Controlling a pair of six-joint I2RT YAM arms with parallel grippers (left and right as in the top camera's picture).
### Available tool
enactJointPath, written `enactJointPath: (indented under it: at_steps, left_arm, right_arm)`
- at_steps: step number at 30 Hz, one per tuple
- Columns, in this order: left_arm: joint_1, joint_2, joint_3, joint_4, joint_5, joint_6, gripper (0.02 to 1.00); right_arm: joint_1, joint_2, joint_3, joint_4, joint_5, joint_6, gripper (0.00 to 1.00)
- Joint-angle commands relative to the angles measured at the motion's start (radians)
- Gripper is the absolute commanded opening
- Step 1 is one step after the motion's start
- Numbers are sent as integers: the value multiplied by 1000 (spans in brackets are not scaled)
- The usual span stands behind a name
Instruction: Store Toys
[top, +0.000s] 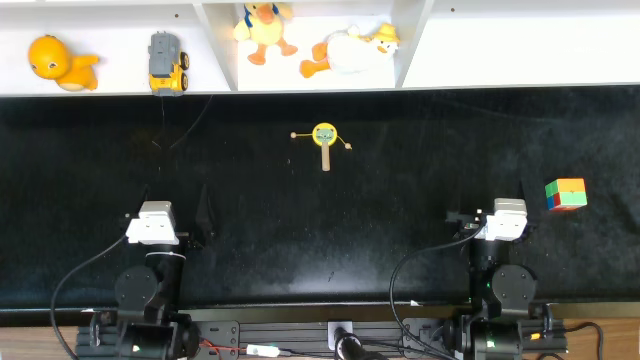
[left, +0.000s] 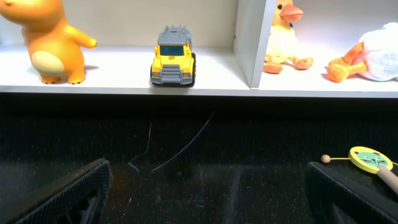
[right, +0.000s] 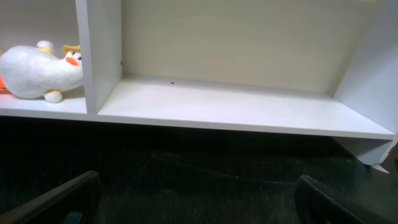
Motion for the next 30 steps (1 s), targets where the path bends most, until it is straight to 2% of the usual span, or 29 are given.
enactJointPath:
  at_steps: [1, 8, 13, 15, 18, 21, 23, 26, 30]
  left_arm:
    - [-2, -14, -5, 2, 14, 22, 998]
    - [-2, -14, -5, 2, 14, 22, 996]
    - [-2, -14, -5, 2, 14, 22, 998]
    - [-2, -14, -5, 2, 14, 22, 998]
    - [-2, -14, -5, 2, 14, 22, 998]
    - [-2, -14, -5, 2, 14, 22, 998]
    - [-2, -14, -5, 2, 14, 22, 996]
    - [-2, -14, -5, 2, 14, 22, 998]
    - [-2, -14, -5, 2, 14, 22, 998]
  right_arm:
    - [-3, -6, -14, 6, -10, 0, 996]
    - [6, -1, -13, 5, -10, 0, 996]
    - [8, 136, 35, -10, -6, 8, 996]
    - [26, 250, 114, -92, -7, 82, 998]
    - [78, 457, 292, -316, -6, 250, 996]
    - [167, 685, 508, -557, -8, 417, 996]
    - [239, 824, 631, -684, -3, 483, 996]
    - [348, 1018, 758, -744, -2, 565, 996]
    - [489, 1251, 859, -681, 32, 675, 996]
